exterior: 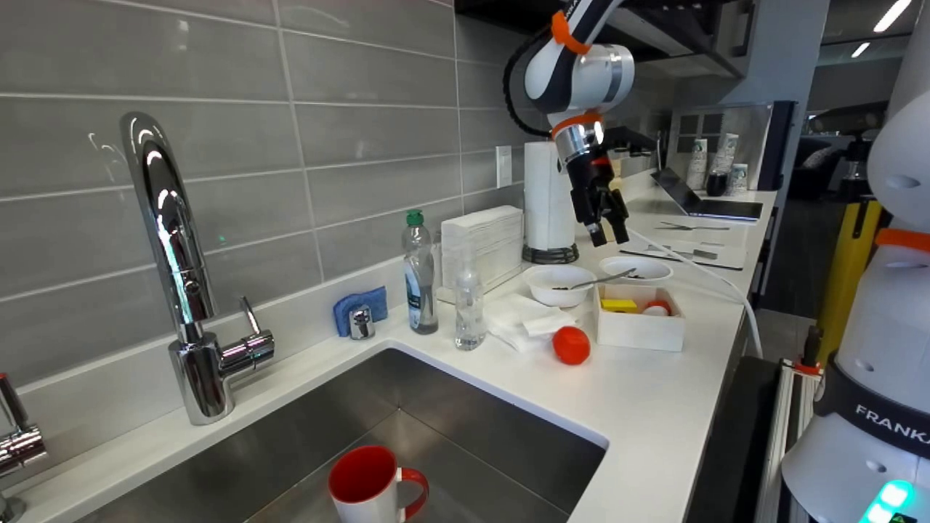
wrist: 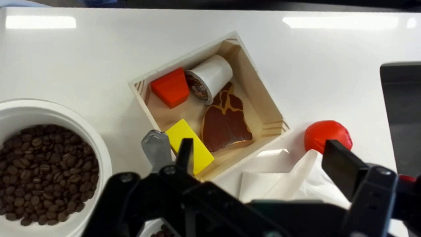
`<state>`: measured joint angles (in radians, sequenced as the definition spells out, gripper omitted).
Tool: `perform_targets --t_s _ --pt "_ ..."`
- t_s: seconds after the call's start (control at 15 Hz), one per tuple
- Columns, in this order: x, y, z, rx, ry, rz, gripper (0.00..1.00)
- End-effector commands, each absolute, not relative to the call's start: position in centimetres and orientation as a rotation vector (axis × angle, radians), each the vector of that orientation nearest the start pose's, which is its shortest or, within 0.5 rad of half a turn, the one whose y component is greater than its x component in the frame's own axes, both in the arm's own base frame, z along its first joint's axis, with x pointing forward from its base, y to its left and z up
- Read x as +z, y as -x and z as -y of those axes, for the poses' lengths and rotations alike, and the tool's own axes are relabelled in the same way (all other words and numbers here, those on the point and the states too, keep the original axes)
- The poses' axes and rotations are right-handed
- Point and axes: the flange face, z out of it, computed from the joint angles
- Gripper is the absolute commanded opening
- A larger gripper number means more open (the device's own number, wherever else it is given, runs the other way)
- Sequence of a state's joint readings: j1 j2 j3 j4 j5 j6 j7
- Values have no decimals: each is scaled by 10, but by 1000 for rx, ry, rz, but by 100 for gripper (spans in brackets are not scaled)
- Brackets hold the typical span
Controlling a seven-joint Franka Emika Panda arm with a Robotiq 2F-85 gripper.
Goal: Use the spoon to move some of the brown objects to the other bowl
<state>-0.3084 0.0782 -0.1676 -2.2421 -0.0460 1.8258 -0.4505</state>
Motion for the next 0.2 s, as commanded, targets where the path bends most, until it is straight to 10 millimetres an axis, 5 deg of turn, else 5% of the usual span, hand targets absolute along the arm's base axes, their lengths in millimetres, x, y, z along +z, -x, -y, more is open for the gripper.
perform_targets --t_s 0.0,0.13 --pt "326 -397 192 576 2977 -68 100" --pt "332 -392 185 549 3000 -95 100"
